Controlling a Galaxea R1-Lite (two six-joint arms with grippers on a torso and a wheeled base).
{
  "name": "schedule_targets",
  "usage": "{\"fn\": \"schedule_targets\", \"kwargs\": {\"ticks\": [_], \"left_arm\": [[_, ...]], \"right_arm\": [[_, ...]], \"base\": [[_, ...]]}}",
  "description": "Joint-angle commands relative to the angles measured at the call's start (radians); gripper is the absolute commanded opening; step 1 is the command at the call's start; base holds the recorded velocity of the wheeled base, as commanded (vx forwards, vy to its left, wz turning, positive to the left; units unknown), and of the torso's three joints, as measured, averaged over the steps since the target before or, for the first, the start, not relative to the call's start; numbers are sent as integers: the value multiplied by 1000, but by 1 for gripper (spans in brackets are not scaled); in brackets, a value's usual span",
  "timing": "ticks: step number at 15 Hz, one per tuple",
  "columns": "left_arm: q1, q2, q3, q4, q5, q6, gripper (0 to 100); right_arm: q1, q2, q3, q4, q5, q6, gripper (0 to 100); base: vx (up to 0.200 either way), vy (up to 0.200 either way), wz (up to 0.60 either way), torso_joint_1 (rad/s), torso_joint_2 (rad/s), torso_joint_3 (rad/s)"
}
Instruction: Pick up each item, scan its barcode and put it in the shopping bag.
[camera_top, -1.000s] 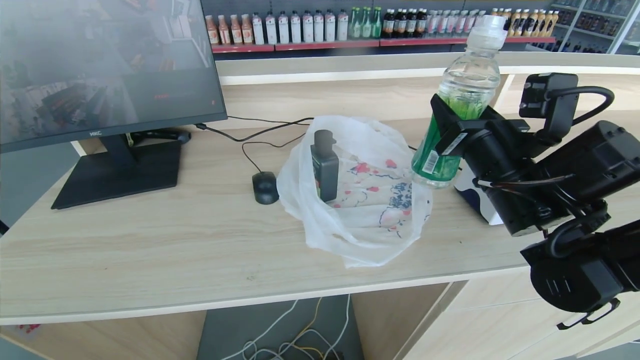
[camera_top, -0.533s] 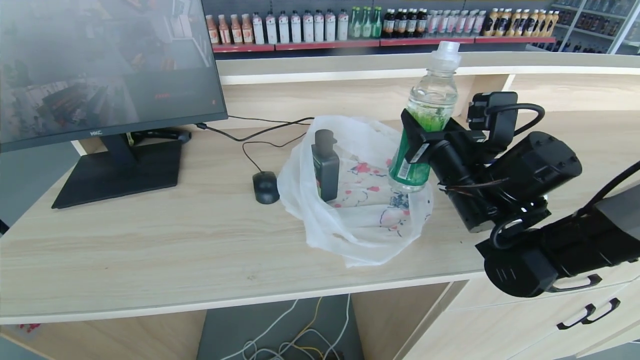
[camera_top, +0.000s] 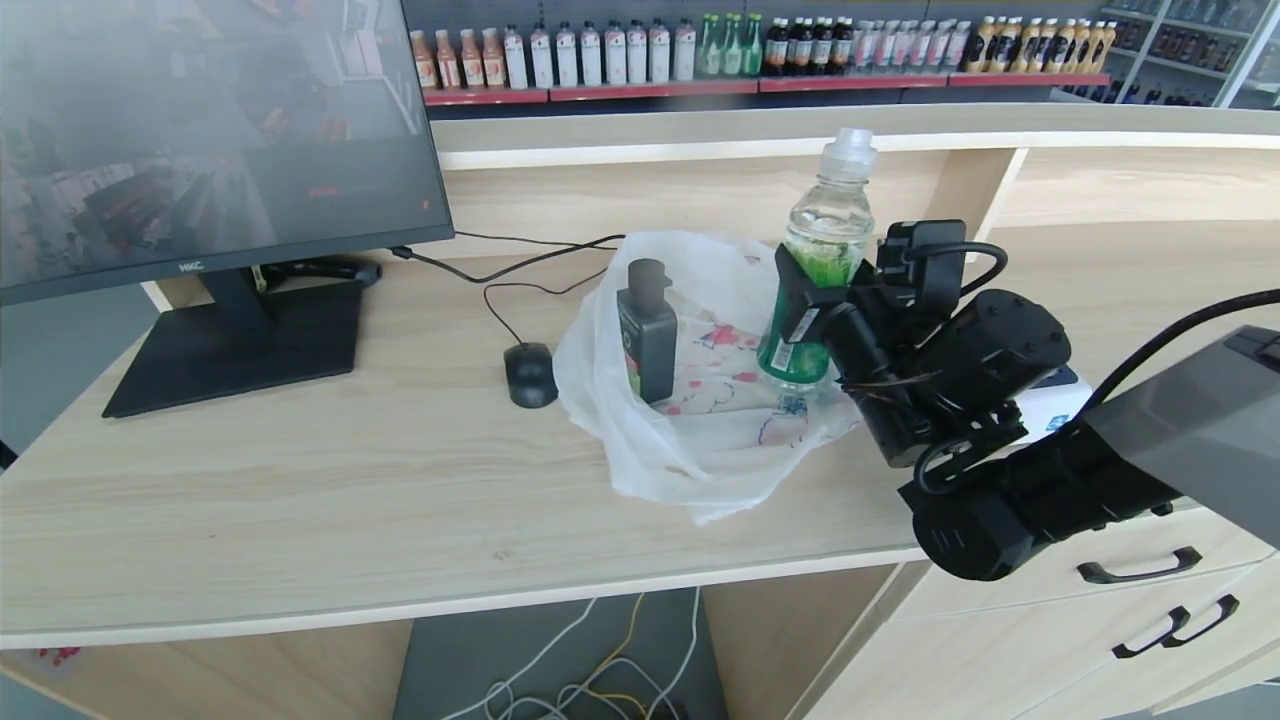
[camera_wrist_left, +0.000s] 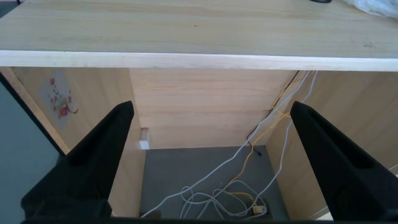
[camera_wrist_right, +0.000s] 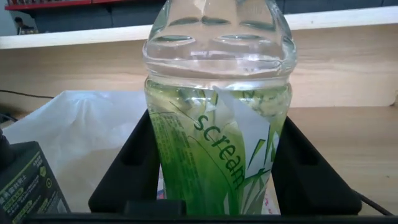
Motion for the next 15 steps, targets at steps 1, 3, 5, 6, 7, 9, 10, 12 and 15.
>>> {"fn": "schedule_targets", "kwargs": {"ticks": [1,3,5,6,7,9,10,12,15], "left_arm": [[0,0,0,0,0,0,100],[0,0,0,0,0,0,100],[0,0,0,0,0,0,100],[0,0,0,0,0,0,100],[0,0,0,0,0,0,100],[0,0,0,0,0,0,100],[0,0,0,0,0,0,100],[-1,0,0,0,0,0,100],[-1,0,0,0,0,0,100]], "right_arm": [[25,25,-17,4,1,0,0],[29,40,-40,4,1,0,0],[31,35,-45,4,1,0,0],[40,34,-45,4,1,0,0],[45,34,-45,4,1,0,0],[63,35,-57,4,1,0,0],[66,37,-59,4,1,0,0],[66,51,-51,4,1,3,0],[69,60,-46,4,1,3,0]], "base": [[0,0,0,0,0,0],[0,0,0,0,0,0],[0,0,0,0,0,0],[0,0,0,0,0,0],[0,0,0,0,0,0],[0,0,0,0,0,0],[0,0,0,0,0,0],[0,0,0,0,0,0],[0,0,0,0,0,0]]}}
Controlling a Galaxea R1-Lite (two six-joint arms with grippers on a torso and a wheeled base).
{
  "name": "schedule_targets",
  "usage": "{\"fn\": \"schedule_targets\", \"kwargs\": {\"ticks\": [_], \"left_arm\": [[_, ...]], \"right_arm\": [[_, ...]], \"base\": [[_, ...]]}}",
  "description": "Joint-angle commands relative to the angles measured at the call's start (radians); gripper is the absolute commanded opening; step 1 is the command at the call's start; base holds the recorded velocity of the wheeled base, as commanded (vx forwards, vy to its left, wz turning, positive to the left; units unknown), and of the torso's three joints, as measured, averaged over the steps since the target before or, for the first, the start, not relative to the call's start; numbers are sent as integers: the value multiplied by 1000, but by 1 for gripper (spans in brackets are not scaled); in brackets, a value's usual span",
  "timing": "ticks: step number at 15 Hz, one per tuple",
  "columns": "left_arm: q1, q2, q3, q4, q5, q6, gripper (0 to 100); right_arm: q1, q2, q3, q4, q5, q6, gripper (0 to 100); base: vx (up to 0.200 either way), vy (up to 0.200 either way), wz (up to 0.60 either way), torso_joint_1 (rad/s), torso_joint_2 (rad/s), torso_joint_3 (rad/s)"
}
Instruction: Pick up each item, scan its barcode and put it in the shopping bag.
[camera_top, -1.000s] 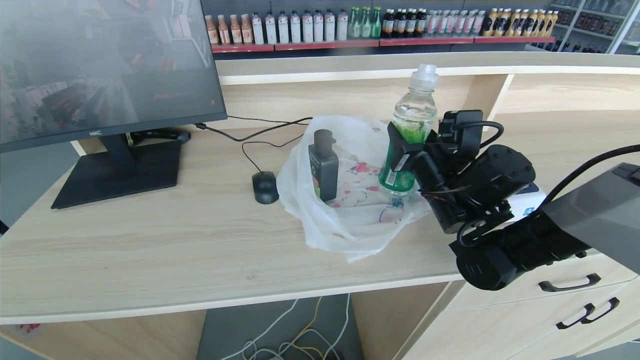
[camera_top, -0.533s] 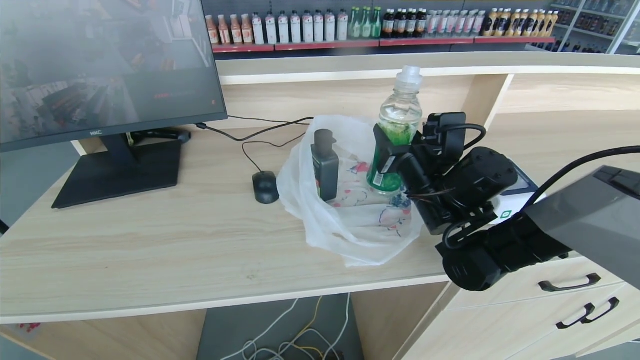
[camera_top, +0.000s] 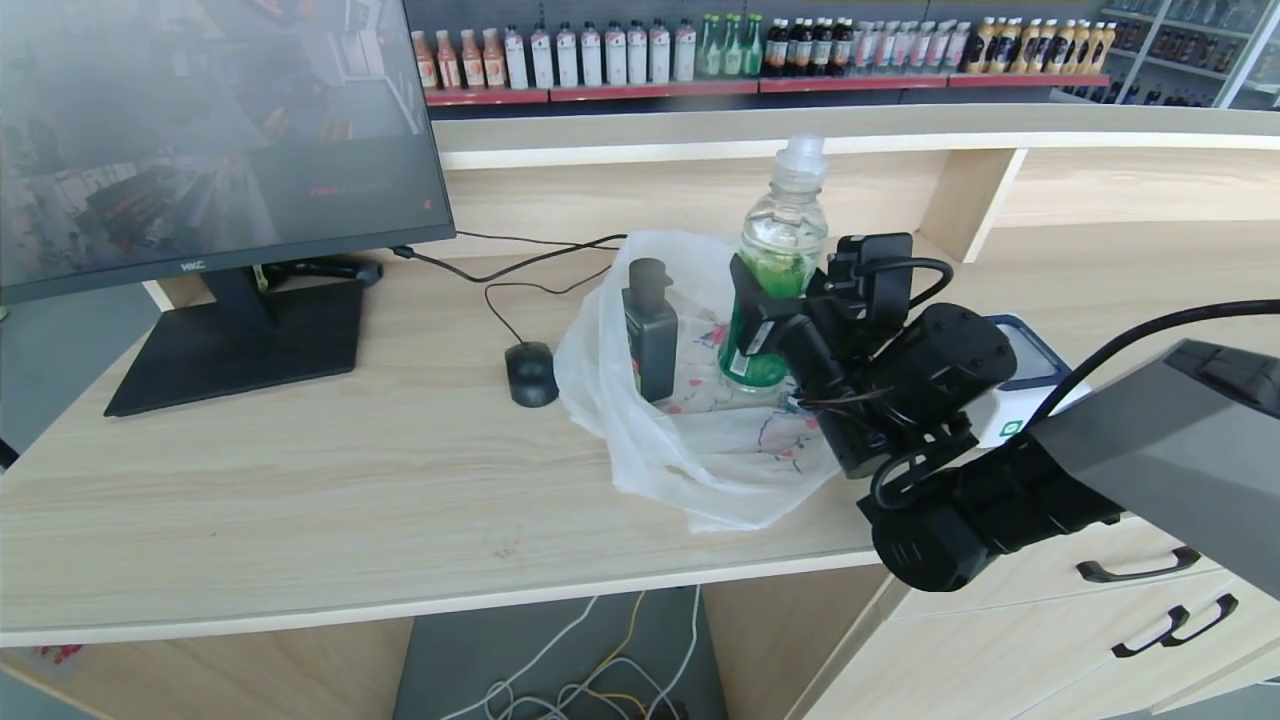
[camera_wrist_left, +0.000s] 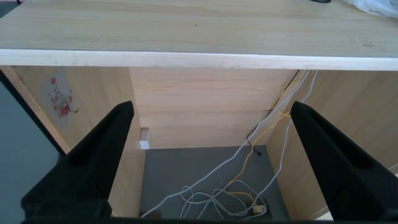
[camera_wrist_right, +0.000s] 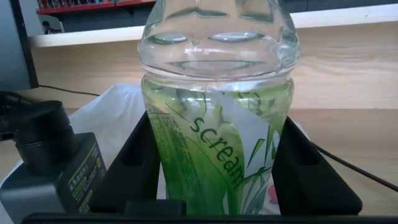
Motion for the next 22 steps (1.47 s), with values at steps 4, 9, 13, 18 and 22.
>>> {"fn": "schedule_targets", "kwargs": {"ticks": [4,9,13,18,22], "left_arm": [[1,0,0,0,0,0,100],[1,0,0,0,0,0,100],[1,0,0,0,0,0,100],[1,0,0,0,0,0,100],[1,0,0,0,0,0,100]], "right_arm": [[10,17,26,3,-1,2,0],[10,14,60,3,-1,2,0],[10,16,72,3,-1,2,0],[10,19,70,3,1,3,0],[16,16,67,3,-2,26,0]], "base": [[0,0,0,0,0,0],[0,0,0,0,0,0],[0,0,0,0,0,0],[0,0,0,0,0,0],[0,0,0,0,0,0]]}}
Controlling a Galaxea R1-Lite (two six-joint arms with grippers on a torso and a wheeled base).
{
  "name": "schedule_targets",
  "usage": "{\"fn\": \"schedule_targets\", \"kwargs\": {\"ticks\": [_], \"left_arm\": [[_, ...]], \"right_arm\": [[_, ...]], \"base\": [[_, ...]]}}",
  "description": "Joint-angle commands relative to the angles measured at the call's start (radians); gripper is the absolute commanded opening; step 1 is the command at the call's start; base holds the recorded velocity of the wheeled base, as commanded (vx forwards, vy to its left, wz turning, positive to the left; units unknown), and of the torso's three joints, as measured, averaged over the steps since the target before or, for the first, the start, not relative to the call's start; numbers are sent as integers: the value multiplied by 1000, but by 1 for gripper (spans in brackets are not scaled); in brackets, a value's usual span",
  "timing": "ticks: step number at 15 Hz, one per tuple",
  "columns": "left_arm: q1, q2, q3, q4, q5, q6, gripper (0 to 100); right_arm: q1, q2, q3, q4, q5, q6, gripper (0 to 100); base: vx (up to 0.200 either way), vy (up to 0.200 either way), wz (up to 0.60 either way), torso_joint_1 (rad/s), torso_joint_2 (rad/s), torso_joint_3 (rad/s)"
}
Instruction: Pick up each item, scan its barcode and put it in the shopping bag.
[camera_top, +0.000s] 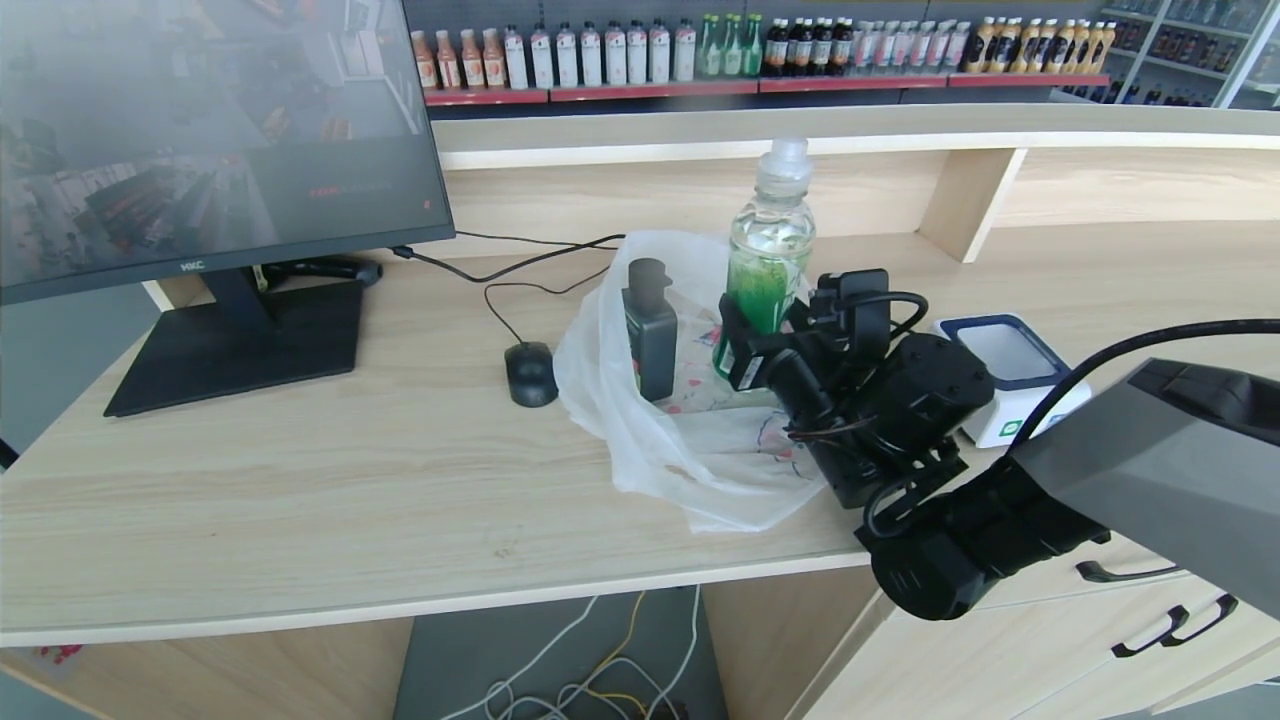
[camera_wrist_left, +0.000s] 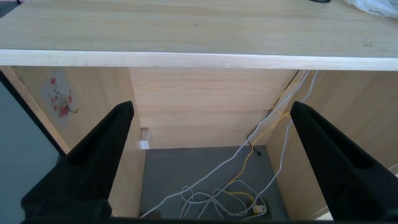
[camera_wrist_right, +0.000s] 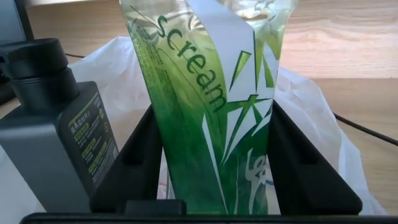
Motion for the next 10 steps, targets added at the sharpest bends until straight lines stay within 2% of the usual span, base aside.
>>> {"fn": "schedule_targets", "kwargs": {"ticks": [1,3,4,10], "left_arm": [[1,0,0,0,0,0,100],[-1,0,0,0,0,0,100],[1,0,0,0,0,0,100],[1,0,0,0,0,0,100]], "right_arm": [[-1,-1,-5,-1,-2,23,0],[1,-8,11,-1,-8,22,0],[4,-8,7,-1,-10,22,100],[7,-64,27,-1,-13,23,100]], "base": [[0,0,0,0,0,0],[0,0,0,0,0,0],[0,0,0,0,0,0],[0,0,0,0,0,0]]}}
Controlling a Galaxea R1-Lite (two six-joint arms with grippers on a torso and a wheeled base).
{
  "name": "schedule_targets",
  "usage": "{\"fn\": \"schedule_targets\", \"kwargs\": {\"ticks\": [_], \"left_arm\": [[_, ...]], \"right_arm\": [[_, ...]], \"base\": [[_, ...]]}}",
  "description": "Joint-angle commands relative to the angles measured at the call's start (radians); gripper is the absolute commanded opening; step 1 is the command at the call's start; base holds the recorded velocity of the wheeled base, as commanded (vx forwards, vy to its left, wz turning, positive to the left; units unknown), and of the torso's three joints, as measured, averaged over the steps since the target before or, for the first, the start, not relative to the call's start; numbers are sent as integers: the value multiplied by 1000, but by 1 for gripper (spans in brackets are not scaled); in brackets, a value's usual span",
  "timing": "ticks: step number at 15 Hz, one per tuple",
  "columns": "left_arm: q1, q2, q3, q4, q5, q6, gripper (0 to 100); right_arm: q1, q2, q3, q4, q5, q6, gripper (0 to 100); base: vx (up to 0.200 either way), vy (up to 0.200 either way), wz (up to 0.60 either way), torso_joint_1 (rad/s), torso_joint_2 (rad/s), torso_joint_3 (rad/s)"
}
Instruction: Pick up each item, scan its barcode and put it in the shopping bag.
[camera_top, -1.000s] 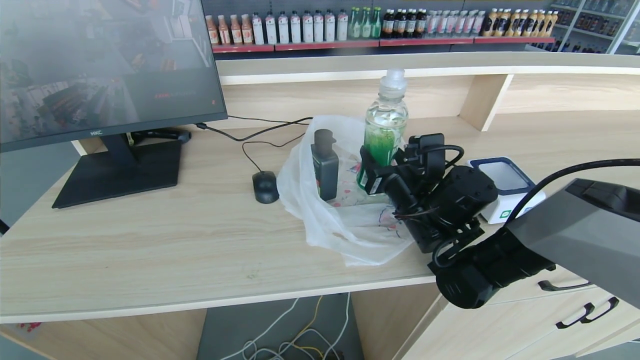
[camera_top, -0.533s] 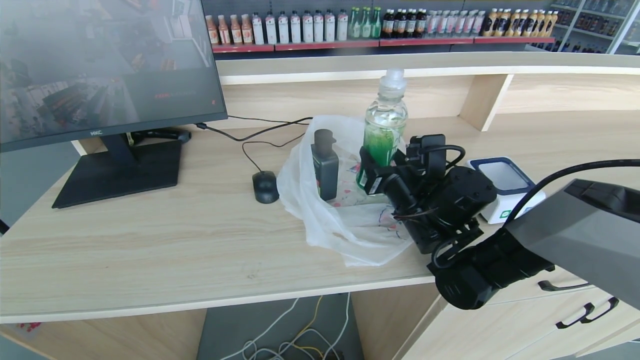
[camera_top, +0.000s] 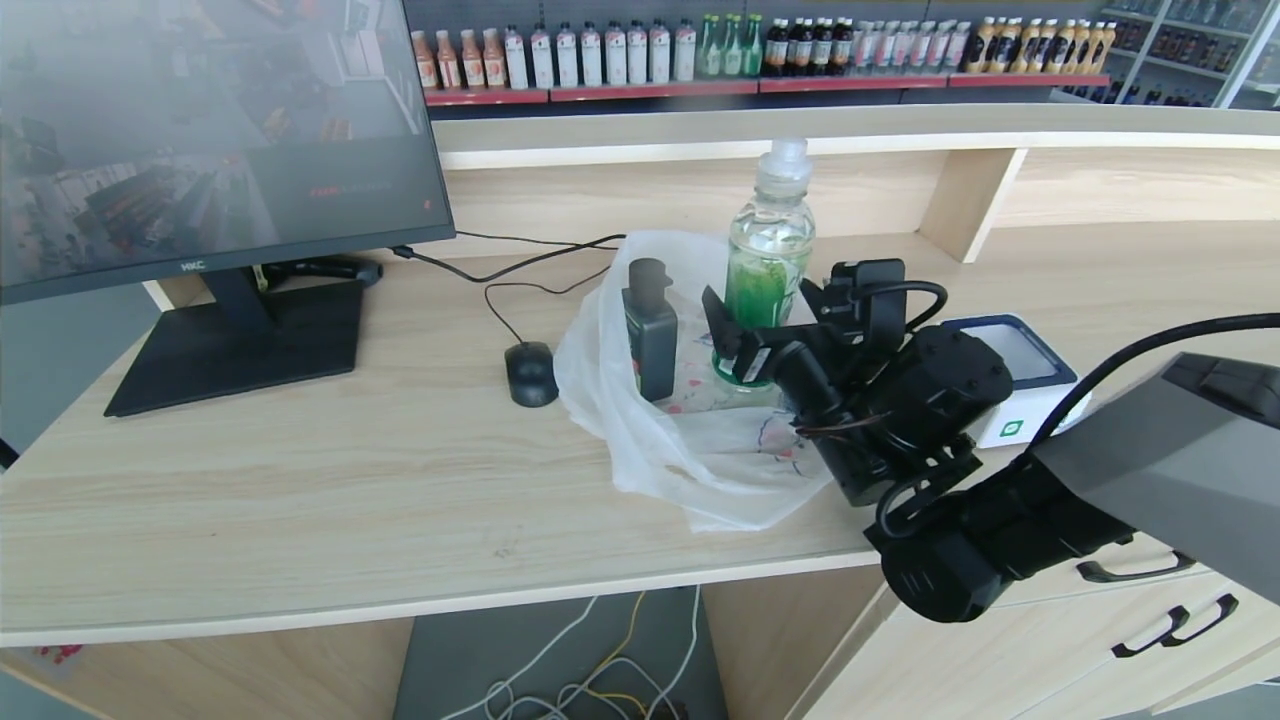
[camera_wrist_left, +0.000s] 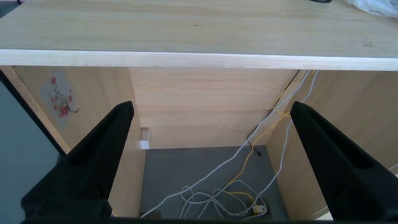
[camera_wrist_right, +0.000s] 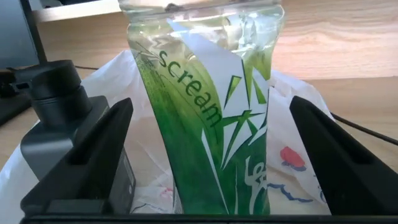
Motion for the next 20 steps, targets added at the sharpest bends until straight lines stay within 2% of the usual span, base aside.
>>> {"fn": "schedule_targets", "kwargs": {"ticks": [1,3,5,7,8,11,12,14,18,19,20], "left_arm": [[0,0,0,0,0,0,100],[0,0,0,0,0,0,100],[0,0,0,0,0,0,100],[0,0,0,0,0,0,100],[0,0,0,0,0,0,100],[0,0,0,0,0,0,100],[0,0,0,0,0,0,100],[0,0,0,0,0,0,100],[-2,0,0,0,0,3,100],[-2,0,0,0,0,3,100],[-2,0,0,0,0,3,100]], "right_arm": [[0,-83,55,-1,0,-1,100],[-4,-198,147,-1,0,-1,100],[-4,-368,310,-1,0,1,100],[-7,-563,521,-1,-2,-2,100],[-30,-672,684,-1,-2,-10,100],[-63,-884,929,-1,-2,-13,100],[-66,-979,997,-1,0,-21,100],[-66,-1078,997,117,1,-22,100],[-46,-1529,997,830,18,-18,100],[-29,-1747,992,1098,24,-47,100],[-27,-1890,983,1263,27,-71,100]], "base": [[0,0,0,0,0,0],[0,0,0,0,0,0],[0,0,0,0,0,0],[0,0,0,0,0,0],[0,0,0,0,0,0],[0,0,0,0,0,0],[0,0,0,0,0,0],[0,0,0,0,0,0],[0,0,0,0,0,0],[0,0,0,0,0,0],[0,0,0,0,0,0]]}}
